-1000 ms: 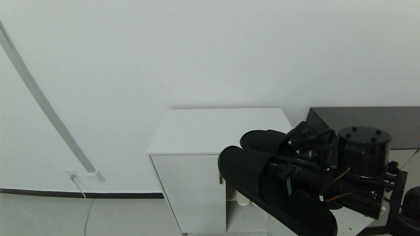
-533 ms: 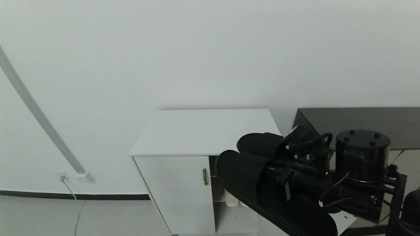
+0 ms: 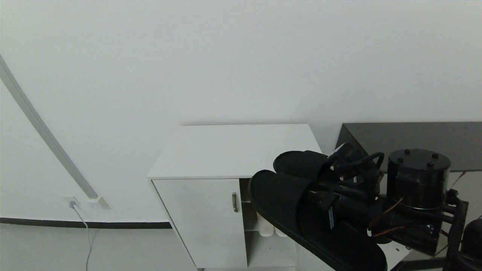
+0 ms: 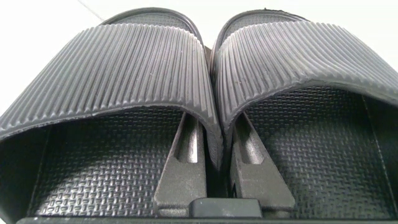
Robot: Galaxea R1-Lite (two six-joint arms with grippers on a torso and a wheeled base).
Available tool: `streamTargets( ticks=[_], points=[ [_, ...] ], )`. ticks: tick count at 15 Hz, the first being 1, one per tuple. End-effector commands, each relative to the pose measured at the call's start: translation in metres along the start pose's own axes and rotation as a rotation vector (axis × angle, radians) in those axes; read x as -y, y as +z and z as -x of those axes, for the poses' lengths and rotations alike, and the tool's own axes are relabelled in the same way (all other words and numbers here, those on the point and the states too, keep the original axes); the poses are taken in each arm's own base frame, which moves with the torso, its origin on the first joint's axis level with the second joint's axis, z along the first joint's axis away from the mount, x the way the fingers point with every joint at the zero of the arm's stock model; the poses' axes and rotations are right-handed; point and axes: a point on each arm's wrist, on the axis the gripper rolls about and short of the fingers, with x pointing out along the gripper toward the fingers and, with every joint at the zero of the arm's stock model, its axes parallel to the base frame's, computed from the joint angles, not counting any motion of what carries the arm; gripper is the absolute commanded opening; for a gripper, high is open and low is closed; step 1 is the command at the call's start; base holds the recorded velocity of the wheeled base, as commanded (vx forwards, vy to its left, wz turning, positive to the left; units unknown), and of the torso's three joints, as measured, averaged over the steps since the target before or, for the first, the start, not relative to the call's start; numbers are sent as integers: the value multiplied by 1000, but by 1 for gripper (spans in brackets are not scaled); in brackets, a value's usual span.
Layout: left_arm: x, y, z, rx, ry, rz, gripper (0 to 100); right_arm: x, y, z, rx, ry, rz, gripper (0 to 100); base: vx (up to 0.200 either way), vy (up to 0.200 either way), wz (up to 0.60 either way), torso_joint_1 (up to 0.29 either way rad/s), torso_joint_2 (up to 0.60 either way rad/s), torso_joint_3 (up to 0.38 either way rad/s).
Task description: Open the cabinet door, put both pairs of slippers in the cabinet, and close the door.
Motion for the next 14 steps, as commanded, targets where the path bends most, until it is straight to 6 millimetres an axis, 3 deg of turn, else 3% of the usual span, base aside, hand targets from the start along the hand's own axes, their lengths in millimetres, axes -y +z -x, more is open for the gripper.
streamTargets(
  ticks=[1, 14],
  points=[
    [0, 0, 0, 0, 2, 1, 0, 0, -2, -1, -6, 0, 0, 0, 0, 0, 0, 0, 0, 0],
    [0, 0, 0, 0, 0, 5, 0, -2, -10, 1, -33, 28, -3, 0, 0, 0, 0, 0, 0, 0]
  ],
)
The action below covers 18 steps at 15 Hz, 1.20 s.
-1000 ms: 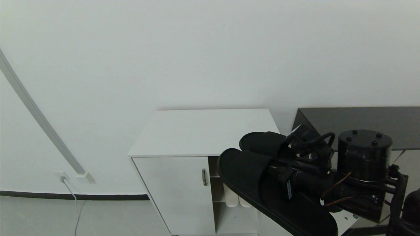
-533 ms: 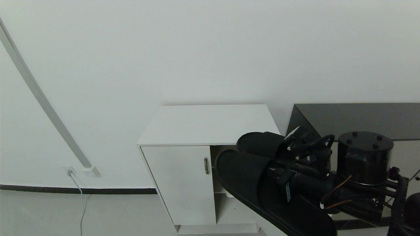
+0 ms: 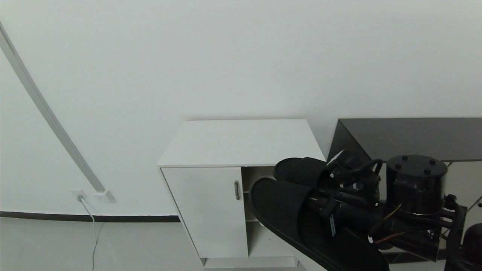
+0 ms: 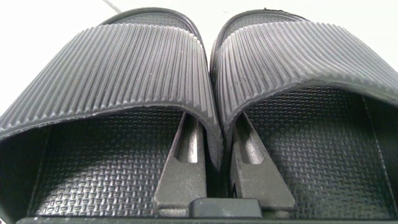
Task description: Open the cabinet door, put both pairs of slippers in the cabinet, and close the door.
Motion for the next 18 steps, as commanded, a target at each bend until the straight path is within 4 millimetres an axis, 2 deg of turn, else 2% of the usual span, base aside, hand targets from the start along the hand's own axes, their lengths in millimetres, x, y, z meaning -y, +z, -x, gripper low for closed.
streamTargets(
  ticks=[1, 10, 18],
  points=[
    [0, 0, 0, -1, 0, 0, 0, 0, 0, -1, -1, 0, 1, 0, 0, 0, 0, 0, 0, 0],
    [0, 0, 0, -1, 1, 0, 0, -1, -2, 1, -7, -2, 4, 0, 0, 0, 0, -135, 314, 171],
    [0, 0, 0, -1, 0, 0, 0, -1, -3, 2, -8, -1, 18, 0, 0, 0, 0, -184, 430, 242]
  ],
)
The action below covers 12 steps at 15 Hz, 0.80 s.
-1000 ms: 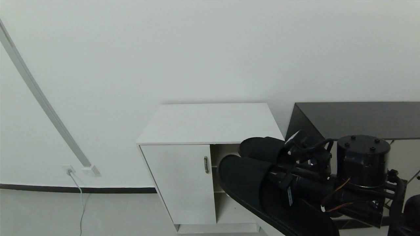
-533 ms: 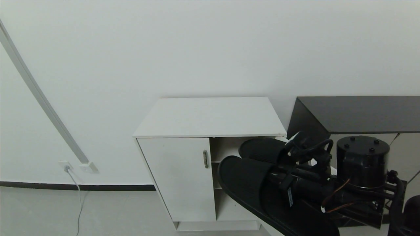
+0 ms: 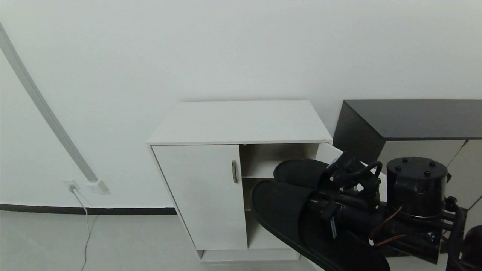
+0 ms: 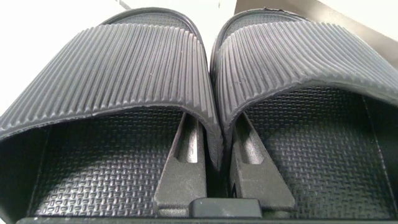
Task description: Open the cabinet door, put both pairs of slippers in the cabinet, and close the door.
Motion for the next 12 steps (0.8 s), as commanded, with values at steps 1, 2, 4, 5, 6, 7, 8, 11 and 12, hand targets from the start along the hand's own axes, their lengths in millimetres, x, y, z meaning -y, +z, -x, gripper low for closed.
streamTargets(
  ticks=[1, 2, 4, 5, 6, 7, 8, 11, 12],
  points=[
    [0, 0, 0, -1, 1, 1, 0, -1, 0, 1, 1, 2, 1, 0, 0, 0, 0, -232, 554, 310],
    [0, 0, 0, -1, 0, -1, 0, -1, 0, 1, -2, 3, 3, 0, 0, 0, 0, -232, 564, 334],
    [0, 0, 0, -1, 1, -1, 0, -1, 0, 1, 0, 3, 3, 0, 0, 0, 0, -222, 552, 325],
    [0, 0, 0, -1, 1, -1, 0, -1, 0, 1, 0, 3, 3, 0, 0, 0, 0, -222, 540, 320],
    [0, 0, 0, -1, 1, -1, 0, -1, 0, 1, 0, 3, 3, 0, 0, 0, 0, -217, 520, 315],
    [0, 0, 0, -1, 0, -1, 0, -1, 0, 1, 0, 3, 3, 0, 0, 0, 0, -188, 535, 330],
    [0, 0, 0, -1, 0, 1, 0, -1, 0, 1, 0, 3, 3, 0, 0, 0, 0, -188, 510, 310],
    [0, 0, 0, -1, 1, 1, 0, -2, 0, 1, 2, 7, 4, 0, 0, 0, 0, -188, 510, 323],
    [0, 0, 0, -1, 0, 1, 0, -3, -1, 2, -1, 10, 4, 0, 0, 0, 0, -168, 500, 325]
  ],
)
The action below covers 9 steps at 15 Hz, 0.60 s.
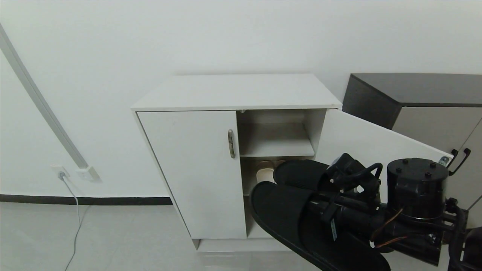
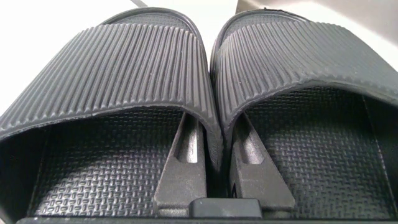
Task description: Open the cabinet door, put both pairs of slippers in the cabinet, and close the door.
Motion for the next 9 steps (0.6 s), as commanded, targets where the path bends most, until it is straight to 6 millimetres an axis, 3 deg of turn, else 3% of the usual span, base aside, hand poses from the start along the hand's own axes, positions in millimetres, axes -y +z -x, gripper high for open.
streamTargets(
  ticks=[1, 9],
  points=[
    [0, 0, 0, -1, 0, 0, 0, -1, 0, 0, 0, 3, 1, 0, 0, 0, 0, -163, 486, 330],
    [0, 0, 0, -1, 1, -1, 0, -5, -5, 1, 21, 9, 38, 0, 0, 0, 0, -129, 467, 339]
  ],
)
